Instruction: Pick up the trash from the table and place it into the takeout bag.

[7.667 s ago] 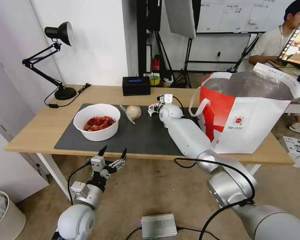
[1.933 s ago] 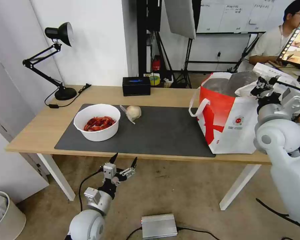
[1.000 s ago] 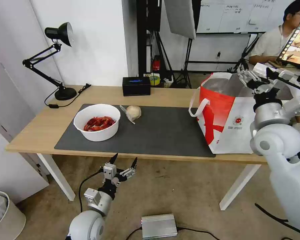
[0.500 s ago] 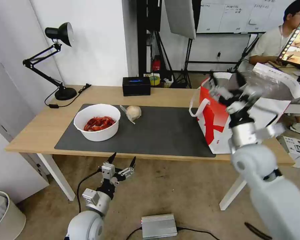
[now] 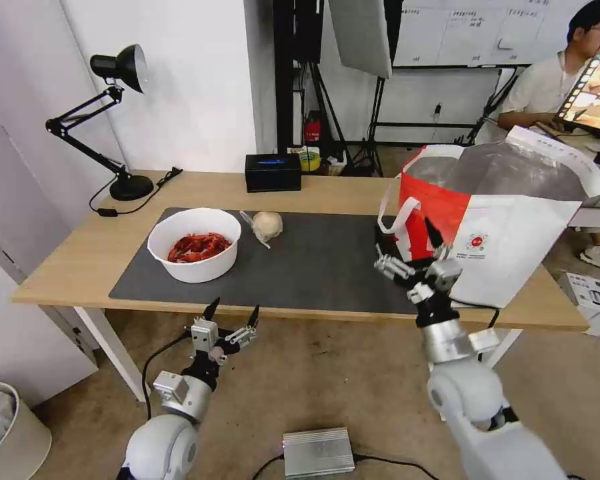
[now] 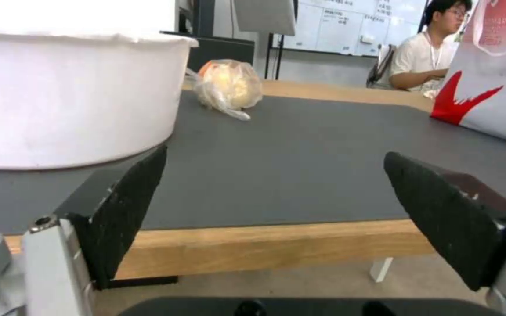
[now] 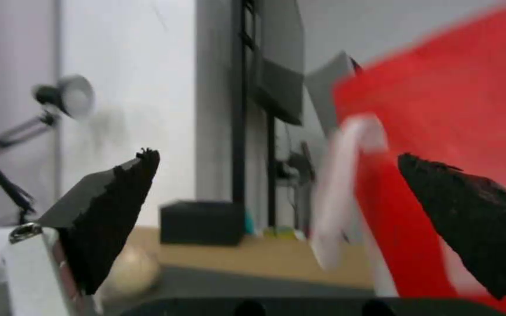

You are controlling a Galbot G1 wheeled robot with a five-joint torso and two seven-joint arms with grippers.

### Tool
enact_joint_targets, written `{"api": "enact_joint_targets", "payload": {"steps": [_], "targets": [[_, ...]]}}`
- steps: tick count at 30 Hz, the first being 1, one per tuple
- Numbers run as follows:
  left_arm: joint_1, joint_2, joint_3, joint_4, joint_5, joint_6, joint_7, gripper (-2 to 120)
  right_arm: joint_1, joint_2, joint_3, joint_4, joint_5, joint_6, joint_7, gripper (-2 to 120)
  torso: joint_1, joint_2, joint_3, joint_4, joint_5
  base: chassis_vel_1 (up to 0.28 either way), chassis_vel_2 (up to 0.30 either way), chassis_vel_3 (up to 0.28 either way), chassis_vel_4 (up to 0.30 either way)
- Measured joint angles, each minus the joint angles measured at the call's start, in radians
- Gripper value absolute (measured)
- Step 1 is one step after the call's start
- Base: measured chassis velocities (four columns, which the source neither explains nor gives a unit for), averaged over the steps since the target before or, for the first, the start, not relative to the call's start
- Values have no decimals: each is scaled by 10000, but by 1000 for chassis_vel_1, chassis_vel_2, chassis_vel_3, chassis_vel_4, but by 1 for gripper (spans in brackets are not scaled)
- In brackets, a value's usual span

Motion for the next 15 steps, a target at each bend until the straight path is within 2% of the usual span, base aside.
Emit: {"api": "enact_joint_targets", "payload": {"steps": [6, 15], "targets": [[27, 29, -119, -15, -110, -35, 160, 100, -465, 293, 301, -78, -211, -49, 263, 100, -1, 0, 0, 1, 0, 0, 0, 0, 0], [50, 154, -233, -176, -435, 0, 356, 100, -1166, 713, 553, -192, -427, -874, 828, 100, 0, 0, 0, 0, 2, 0, 0, 0, 0]]}}
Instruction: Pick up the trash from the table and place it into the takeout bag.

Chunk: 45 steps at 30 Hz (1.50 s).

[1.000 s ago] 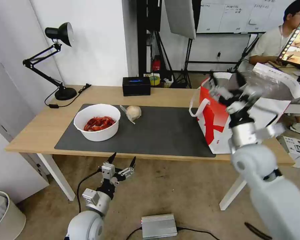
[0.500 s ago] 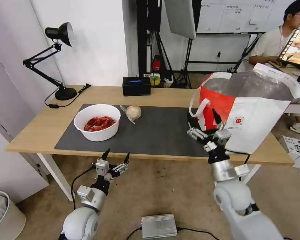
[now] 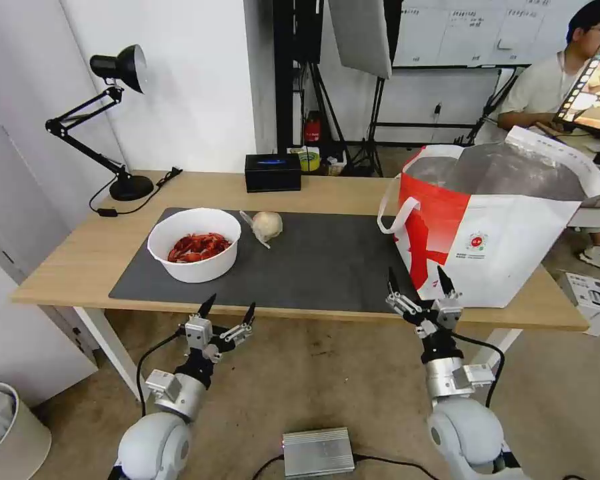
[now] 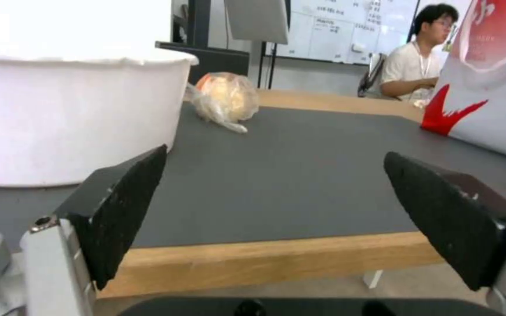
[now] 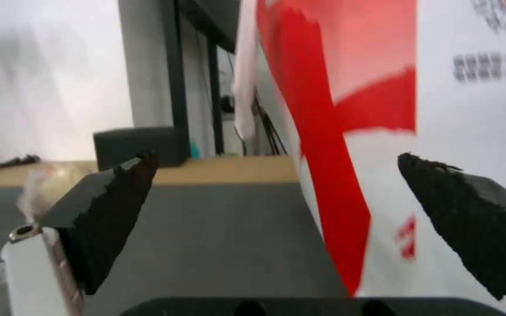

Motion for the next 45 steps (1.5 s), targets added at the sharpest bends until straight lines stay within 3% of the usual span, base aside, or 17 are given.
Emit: {"api": "enact_joint_targets", "payload": {"steps": [28, 45], "targets": [[-133, 90, -77, 117, -179, 49, -11, 100, -262, 259, -285, -260, -216, -293, -3, 100, 0, -1, 0, 0, 0, 0, 0, 0, 0], [31, 51, -171, 80, -139, 53, -48, 100, 1283, -91, -1548, -520, 638, -67, -394, 100, 1, -1, 1, 0, 0, 0, 0, 0, 0]]}}
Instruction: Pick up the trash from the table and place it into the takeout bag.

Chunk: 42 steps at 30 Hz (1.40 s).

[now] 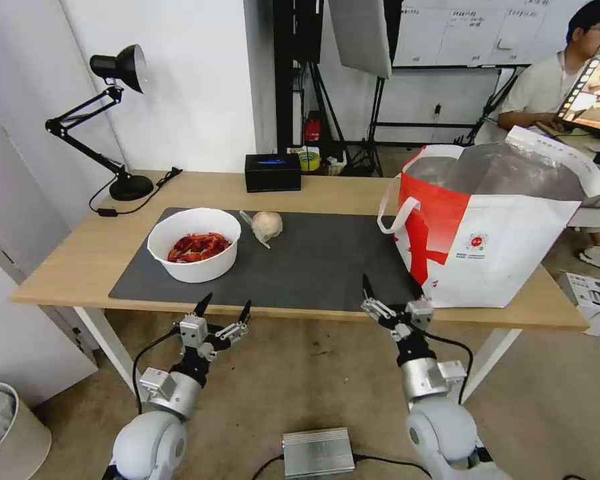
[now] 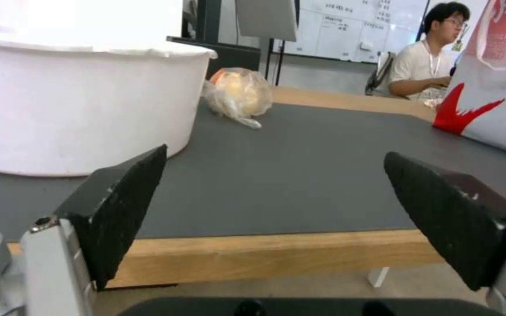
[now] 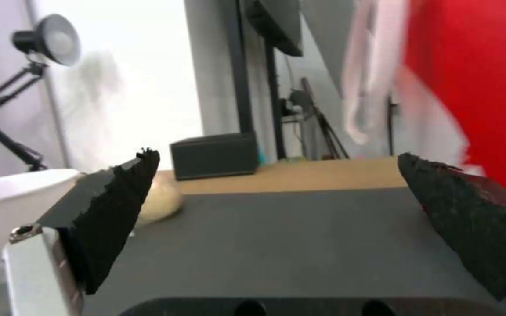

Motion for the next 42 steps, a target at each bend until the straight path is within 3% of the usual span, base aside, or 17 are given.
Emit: {"api": "enact_joint_targets", "payload": {"steps": [7, 10, 23, 34, 38, 42], "targets": [[53, -47, -29, -39, 6, 0, 0, 100, 695, 43, -536, -412, 35, -156, 21, 100, 1, 0, 0, 0, 1, 0, 0, 0, 0], [184, -103, -131, -100, 17, -1, -1, 100, 2148, -5, -1017, -1143, 248, -399, 223, 100, 1, 0, 1, 0, 0, 0, 0, 0, 0], [199, -137, -150, -89, 34, -3, 4, 100, 4735, 70, -2027, -2859, 1024, -716, 465, 100, 1, 0, 1, 0, 0, 0, 0, 0, 0], [373, -311, -247, -123, 136, -11, 73, 100, 7633, 1024, -3360, -5507, 1587, -1141, 636, 100, 1, 1, 0, 0, -1, 0, 0, 0, 0], [376, -317, -249, -123, 152, -11, 80, 100, 8040, 1201, -3493, -5954, 1626, -1261, 640, 100, 1, 1, 0, 2, -1, 0, 0, 0, 0], [406, -442, -242, -120, 239, -15, 81, 100, 9195, 1914, -3884, -7462, 1651, -1906, 678, 100, 1, 1, 1, 0, -2, 0, 0, 0, 0]]}}
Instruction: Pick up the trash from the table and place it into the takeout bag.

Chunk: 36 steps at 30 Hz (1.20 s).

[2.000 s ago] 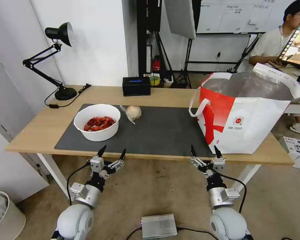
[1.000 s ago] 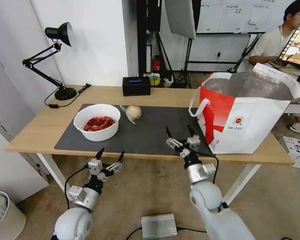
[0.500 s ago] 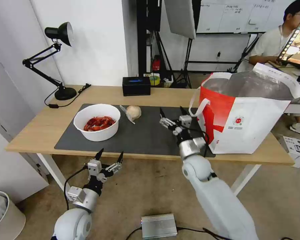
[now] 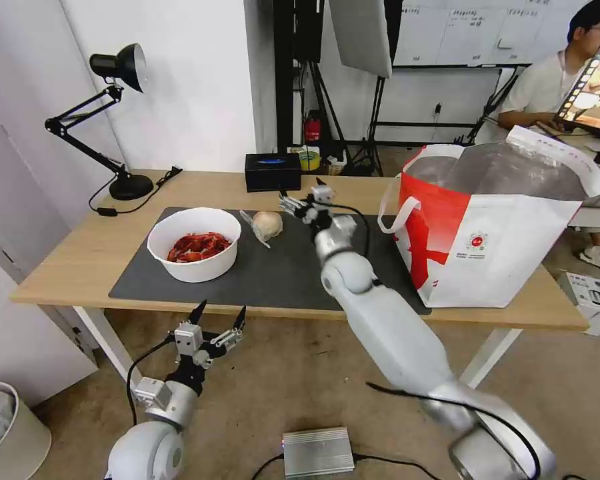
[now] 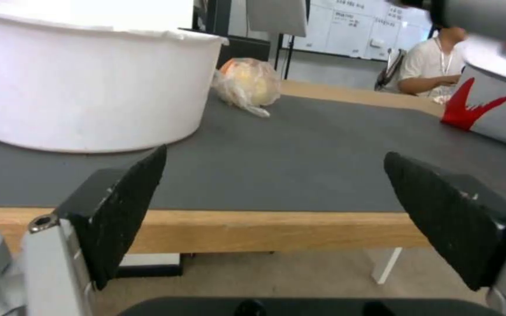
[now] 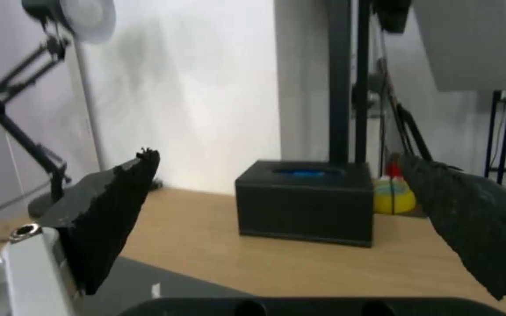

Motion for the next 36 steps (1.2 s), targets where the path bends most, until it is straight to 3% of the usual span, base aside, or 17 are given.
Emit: {"api": "enact_joint_targets", "payload": {"steps": [15, 36], "targets": [[64, -75, 63, -34, 63, -4, 3, 100, 1041, 682, -678, -1332, -53, -1816, 430, 100, -1, 1, -1, 0, 2, 0, 0, 0, 0], [23, -208, 264, 71, -37, 46, -29, 100, 2308, 779, -1237, -2420, 1971, -4118, 701, 100, -2, 0, -1, 0, 3, 0, 0, 0, 0]]}}
